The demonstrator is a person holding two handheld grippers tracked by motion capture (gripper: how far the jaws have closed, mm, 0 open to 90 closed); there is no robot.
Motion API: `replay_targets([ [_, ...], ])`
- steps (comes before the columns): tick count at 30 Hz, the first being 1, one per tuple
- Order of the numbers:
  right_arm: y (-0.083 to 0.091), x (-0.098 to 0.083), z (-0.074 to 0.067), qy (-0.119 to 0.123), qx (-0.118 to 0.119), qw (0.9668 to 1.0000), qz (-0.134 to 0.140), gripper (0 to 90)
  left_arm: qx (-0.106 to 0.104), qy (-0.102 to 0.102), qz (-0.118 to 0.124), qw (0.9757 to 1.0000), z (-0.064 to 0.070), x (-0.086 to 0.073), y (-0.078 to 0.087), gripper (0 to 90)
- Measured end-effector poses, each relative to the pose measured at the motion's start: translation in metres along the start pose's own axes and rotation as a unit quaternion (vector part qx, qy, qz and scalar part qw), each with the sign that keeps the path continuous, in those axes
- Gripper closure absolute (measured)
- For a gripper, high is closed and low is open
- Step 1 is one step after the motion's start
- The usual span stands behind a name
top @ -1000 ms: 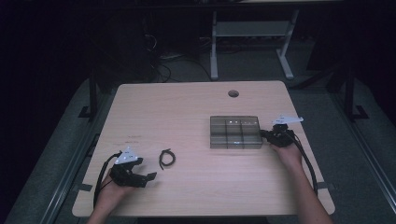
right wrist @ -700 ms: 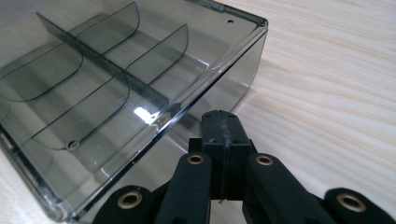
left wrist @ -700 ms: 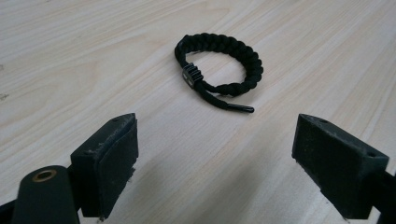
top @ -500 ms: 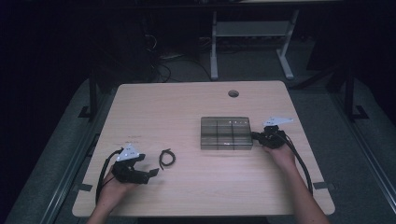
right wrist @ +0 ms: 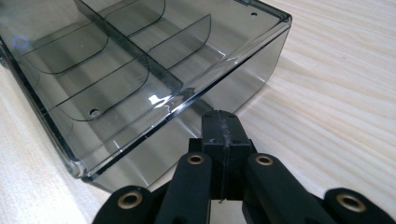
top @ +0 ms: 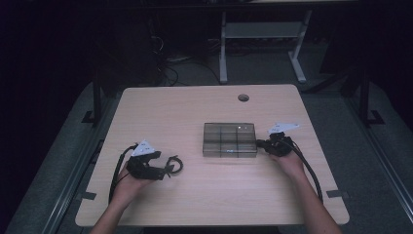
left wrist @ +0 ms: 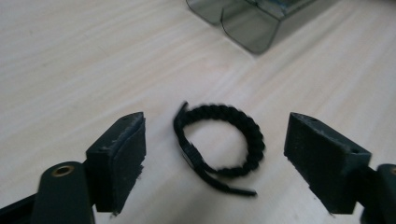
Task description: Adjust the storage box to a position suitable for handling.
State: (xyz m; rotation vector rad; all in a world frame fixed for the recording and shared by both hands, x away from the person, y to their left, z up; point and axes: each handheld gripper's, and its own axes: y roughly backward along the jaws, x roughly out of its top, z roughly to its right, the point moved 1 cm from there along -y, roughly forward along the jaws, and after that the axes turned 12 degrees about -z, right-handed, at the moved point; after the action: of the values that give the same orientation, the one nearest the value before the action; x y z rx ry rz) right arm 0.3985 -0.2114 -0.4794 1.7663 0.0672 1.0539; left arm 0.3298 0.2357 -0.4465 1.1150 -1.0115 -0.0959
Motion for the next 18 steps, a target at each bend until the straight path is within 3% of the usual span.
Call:
replay_targets([
  [5,-0.003,0.003,-0.005,0.011,0.007,0.9999,-0.003,89.9,0.003,-0.003,0.007,1.0000,-0.004,0.013,-0.005,28.8],
  [11,-0.005,0.004,-0.008,0.017,0.012,0.9998,-0.005,89.9,0.004,-0.012,-0.001,0.9999,-0.008,0.036,-0.022,47.9],
  [18,-0.007,0.006,-0.011,0.021,0.016,0.9996,-0.006,89.9,-0.013,-0.011,-0.019,0.9997,-0.010,0.052,-0.042,71.3],
])
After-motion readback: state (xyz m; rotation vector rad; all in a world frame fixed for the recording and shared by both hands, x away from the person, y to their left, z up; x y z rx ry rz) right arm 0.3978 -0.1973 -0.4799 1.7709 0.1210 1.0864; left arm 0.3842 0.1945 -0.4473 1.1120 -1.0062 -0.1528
